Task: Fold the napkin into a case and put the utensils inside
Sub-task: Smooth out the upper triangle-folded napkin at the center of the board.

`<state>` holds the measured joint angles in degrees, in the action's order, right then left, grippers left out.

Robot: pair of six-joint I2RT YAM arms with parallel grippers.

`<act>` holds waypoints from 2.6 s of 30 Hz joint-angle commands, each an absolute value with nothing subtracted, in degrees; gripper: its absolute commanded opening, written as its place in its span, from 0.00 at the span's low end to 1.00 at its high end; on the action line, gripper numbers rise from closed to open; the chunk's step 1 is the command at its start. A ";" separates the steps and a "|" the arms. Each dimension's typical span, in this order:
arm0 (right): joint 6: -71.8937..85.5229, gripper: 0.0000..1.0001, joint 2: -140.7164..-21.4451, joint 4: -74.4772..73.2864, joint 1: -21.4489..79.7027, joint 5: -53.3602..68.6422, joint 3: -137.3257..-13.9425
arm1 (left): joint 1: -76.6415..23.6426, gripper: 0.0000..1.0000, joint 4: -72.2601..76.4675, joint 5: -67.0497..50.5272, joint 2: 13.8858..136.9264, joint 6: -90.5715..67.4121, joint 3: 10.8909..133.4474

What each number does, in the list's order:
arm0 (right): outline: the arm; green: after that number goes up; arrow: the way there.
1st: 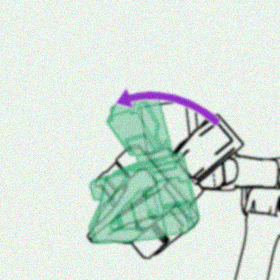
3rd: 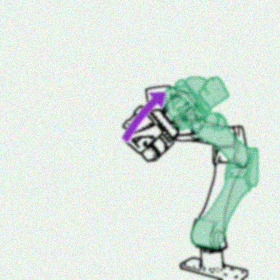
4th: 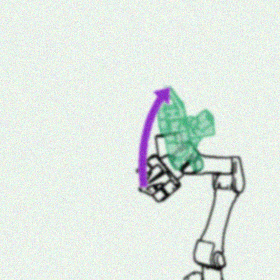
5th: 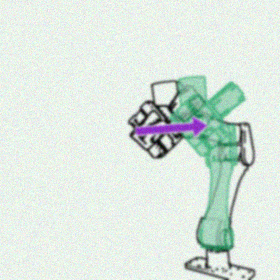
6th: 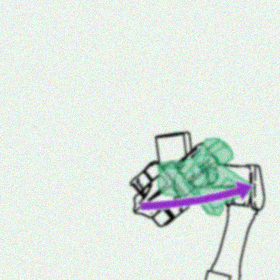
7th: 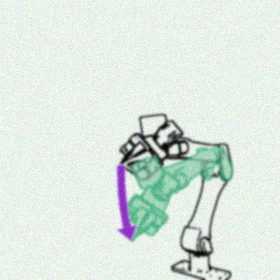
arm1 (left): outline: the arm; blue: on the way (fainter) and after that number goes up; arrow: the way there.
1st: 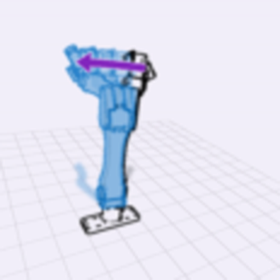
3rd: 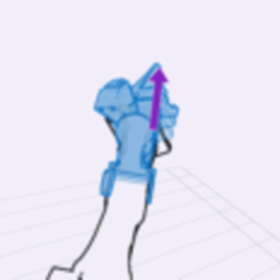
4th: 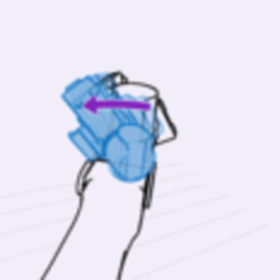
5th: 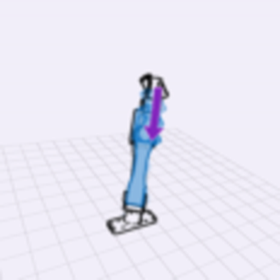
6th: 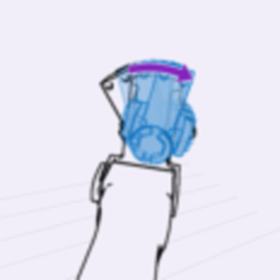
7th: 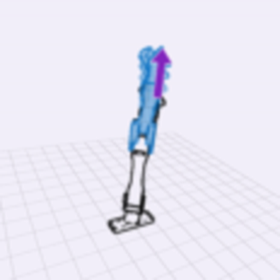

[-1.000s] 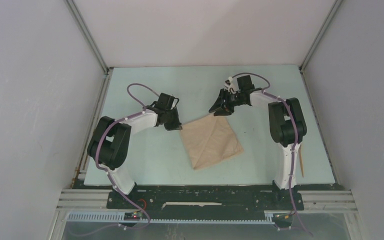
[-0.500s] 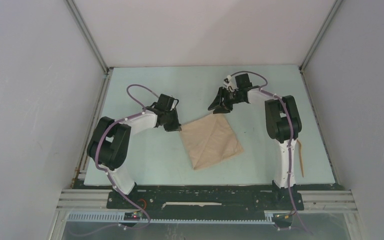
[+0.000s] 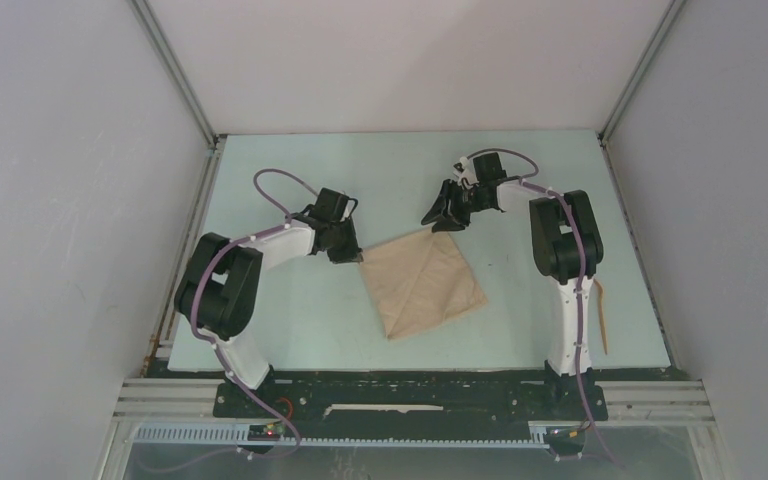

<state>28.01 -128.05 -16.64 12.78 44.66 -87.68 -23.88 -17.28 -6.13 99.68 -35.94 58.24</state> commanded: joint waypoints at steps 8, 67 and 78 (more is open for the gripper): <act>27.76 0.54 -128.34 -16.15 12.13 43.36 -87.93 | -24.19 0.38 -22.01 -4.13 90.16 -35.80 61.24; 46.56 0.67 -107.20 10.40 38.08 47.09 -59.06 | -23.14 0.00 -11.98 -9.58 105.83 -39.77 55.60; 48.08 0.63 -110.88 18.69 39.81 49.74 -48.92 | -22.54 0.00 -11.60 -8.94 105.53 -40.07 55.19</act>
